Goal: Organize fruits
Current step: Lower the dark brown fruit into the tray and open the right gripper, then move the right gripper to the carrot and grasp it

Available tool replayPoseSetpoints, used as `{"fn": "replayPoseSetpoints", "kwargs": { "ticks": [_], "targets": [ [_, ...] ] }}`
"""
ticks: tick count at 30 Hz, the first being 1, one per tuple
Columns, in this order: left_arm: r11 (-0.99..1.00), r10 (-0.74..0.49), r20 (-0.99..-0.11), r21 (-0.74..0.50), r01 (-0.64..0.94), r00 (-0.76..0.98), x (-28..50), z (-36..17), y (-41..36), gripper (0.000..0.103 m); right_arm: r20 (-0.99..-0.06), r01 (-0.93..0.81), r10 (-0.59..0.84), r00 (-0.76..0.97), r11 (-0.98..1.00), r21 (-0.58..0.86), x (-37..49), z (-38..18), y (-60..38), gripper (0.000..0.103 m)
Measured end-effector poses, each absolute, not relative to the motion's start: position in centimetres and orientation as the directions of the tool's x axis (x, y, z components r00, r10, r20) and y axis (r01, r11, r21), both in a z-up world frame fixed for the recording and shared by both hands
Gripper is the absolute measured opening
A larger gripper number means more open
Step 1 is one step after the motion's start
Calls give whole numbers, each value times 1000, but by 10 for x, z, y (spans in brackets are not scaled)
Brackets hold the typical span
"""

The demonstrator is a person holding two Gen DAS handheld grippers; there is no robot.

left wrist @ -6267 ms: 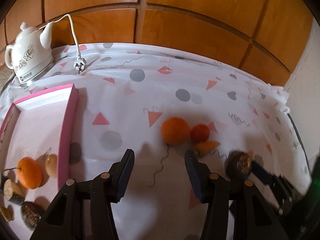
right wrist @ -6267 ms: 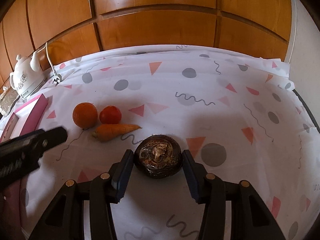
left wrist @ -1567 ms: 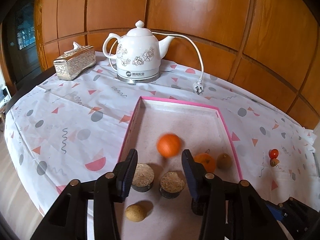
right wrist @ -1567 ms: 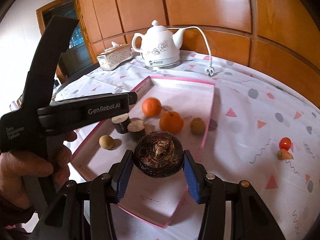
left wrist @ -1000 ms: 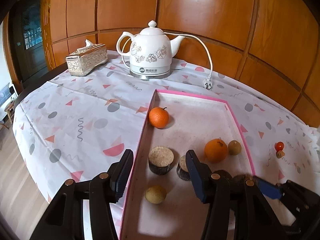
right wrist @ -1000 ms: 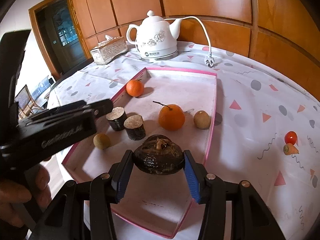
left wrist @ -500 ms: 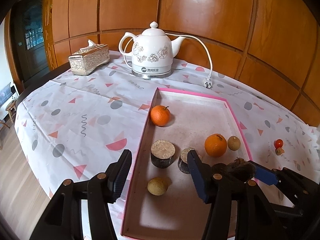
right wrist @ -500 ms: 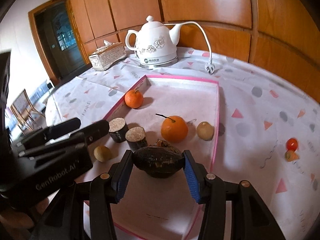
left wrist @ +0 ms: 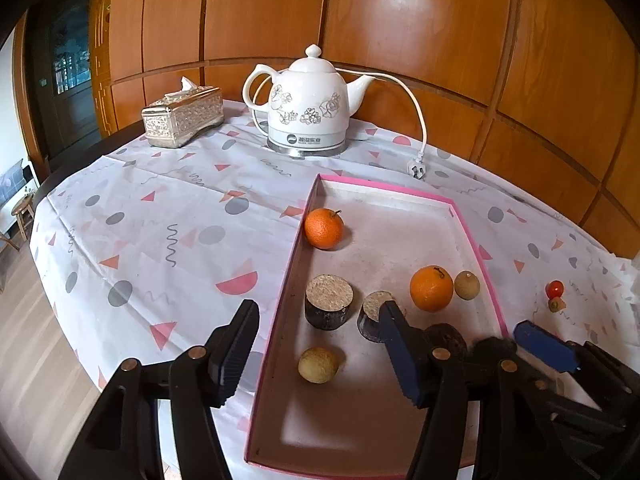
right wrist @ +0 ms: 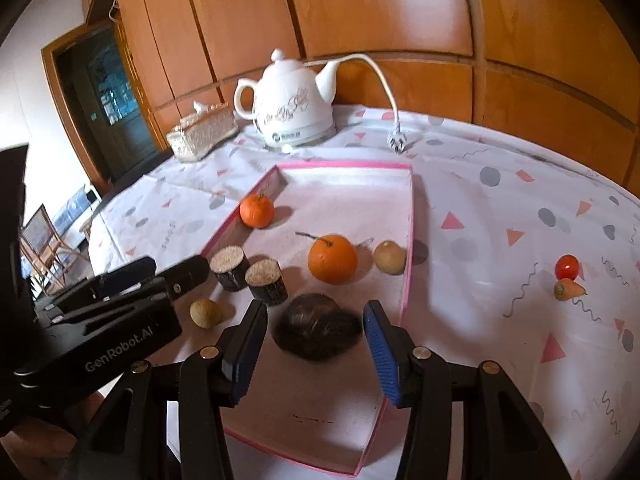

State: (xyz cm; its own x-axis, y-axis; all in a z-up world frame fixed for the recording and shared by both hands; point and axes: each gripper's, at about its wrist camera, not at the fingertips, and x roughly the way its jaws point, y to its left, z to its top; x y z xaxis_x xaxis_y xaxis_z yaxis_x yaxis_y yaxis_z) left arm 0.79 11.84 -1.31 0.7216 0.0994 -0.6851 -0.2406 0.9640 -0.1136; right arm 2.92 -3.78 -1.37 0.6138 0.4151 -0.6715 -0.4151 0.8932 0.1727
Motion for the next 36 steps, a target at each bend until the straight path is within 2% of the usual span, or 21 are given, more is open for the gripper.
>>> {"fn": "replayPoseSetpoints", "kwargs": {
  "ticks": [6, 17, 19, 36],
  "targets": [
    [965, 102, -683, -109, -239, 724, 6, -11, 118, 64, -649, -397, 404, 644, 902, 167, 27, -5, -44, 51],
    [967, 97, -687, -105, -231, 720, 7, -14, 113, 64, -664, -355, 351, 660, 925, 136, 16, -12, -71, 49],
    [970, 92, -691, -102, -222, 717, 8, -15, 110, 64, -665, -346, 339, 666, 930, 127, 16, -13, -75, 46],
    [991, 6, -684, -94, -96, 730, 13, -5, 72, 68, -669, -225, 268, 693, 962, 152, 22, -17, -112, 46]
  ]
}}
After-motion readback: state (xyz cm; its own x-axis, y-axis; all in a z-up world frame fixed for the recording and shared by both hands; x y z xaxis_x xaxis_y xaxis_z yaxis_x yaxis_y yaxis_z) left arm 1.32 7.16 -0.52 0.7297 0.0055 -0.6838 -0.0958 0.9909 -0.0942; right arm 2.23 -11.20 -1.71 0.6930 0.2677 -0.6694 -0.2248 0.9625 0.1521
